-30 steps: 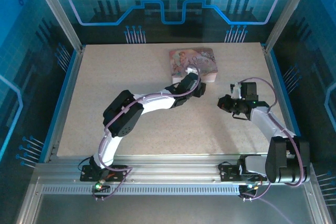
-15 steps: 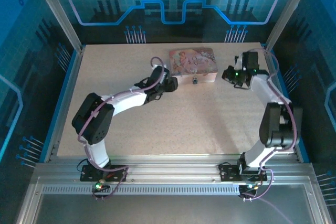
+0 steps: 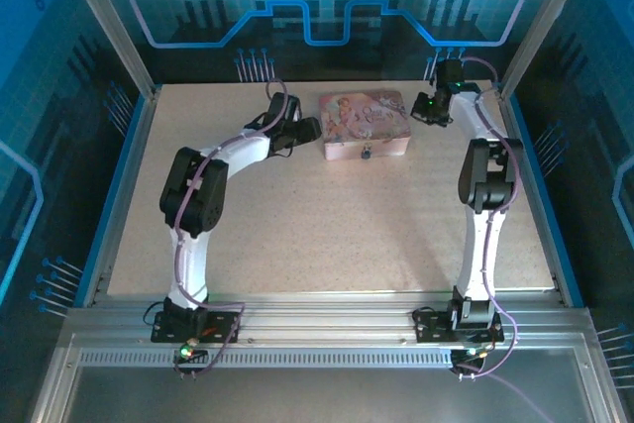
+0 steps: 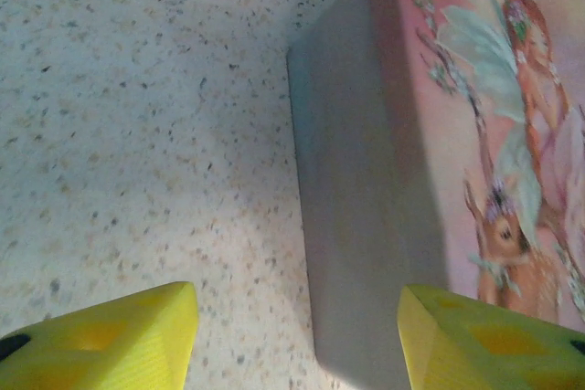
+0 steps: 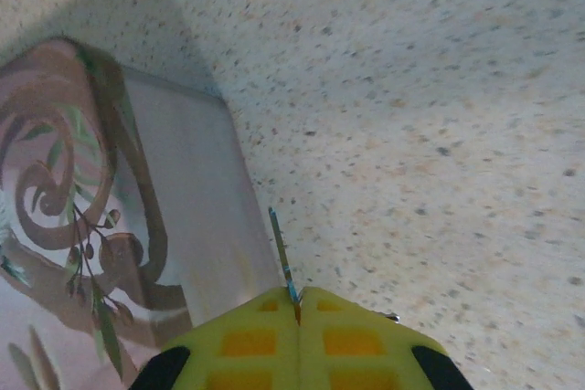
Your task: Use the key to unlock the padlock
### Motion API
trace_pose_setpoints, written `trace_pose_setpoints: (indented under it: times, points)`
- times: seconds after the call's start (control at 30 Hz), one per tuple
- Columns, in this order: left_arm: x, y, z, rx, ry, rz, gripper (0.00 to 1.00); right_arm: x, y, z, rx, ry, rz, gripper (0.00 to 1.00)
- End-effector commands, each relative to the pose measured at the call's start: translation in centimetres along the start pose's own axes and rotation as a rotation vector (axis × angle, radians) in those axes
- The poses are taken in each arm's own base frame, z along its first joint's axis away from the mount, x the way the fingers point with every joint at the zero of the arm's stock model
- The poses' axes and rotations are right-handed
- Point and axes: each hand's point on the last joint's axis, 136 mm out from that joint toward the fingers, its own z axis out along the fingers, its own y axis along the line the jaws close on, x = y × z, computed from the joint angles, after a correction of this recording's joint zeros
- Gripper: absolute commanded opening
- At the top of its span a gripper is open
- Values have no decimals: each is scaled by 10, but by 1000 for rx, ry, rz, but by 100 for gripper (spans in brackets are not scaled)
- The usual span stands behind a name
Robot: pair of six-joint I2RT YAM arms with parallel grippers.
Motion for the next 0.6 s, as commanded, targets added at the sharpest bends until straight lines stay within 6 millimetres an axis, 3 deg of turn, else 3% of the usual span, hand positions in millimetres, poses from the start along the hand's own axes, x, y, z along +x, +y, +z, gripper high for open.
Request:
trace_pose_setpoints:
  times: [0.0,0.23,0.57]
  points:
    - [0,-6,10,38,45,-6,59,23,15,8,-15,97,-50,0]
    - [13,-13,11,83,61,-9,57,46,41,5,-83,137,-138,0]
    - [53,4,-31,73,62,4,57,111,62,-12,-147,177,-187,0]
